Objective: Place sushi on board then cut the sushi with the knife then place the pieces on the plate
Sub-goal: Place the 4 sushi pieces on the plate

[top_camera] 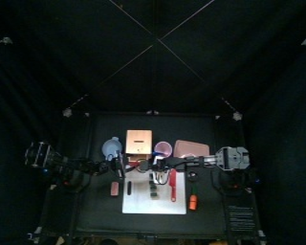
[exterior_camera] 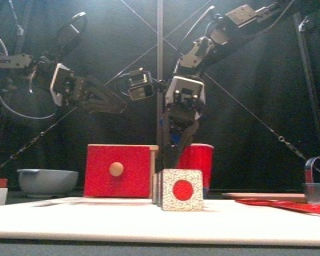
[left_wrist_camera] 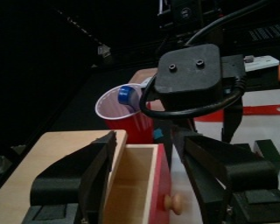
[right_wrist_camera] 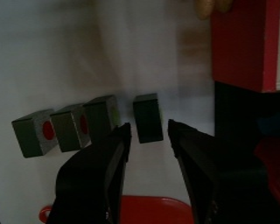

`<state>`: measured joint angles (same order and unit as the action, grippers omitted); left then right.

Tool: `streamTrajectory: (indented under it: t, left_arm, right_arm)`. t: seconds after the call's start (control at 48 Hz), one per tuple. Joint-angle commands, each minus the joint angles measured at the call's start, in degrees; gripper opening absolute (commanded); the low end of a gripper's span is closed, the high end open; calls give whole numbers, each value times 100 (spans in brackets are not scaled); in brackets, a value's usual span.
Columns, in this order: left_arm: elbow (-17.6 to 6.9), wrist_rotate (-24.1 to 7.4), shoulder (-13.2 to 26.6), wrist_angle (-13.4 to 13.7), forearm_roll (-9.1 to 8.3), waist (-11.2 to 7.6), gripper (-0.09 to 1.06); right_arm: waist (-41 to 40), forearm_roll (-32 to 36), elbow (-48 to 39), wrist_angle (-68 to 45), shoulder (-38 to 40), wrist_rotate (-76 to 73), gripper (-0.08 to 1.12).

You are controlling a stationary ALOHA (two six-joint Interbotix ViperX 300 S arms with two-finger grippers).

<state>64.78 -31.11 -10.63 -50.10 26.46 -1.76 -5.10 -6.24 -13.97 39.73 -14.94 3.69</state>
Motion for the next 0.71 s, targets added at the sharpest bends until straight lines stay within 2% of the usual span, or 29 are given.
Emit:
streamTrajectory:
  t: [0.021, 0.292, 0.708]
  left_arm:
    - [-9, 9, -62, -62, 62, 18, 88]
    - [264, 9, -88, -62, 439, 53, 88]
    - [281, 0, -123, -62, 475, 53, 88]
  right_arm:
    - [0, -18, 141, -18, 62, 9, 77]
    - [0, 9, 141, -97, -97, -53, 76]
    - [-26, -35, 88, -123, -79, -158, 68]
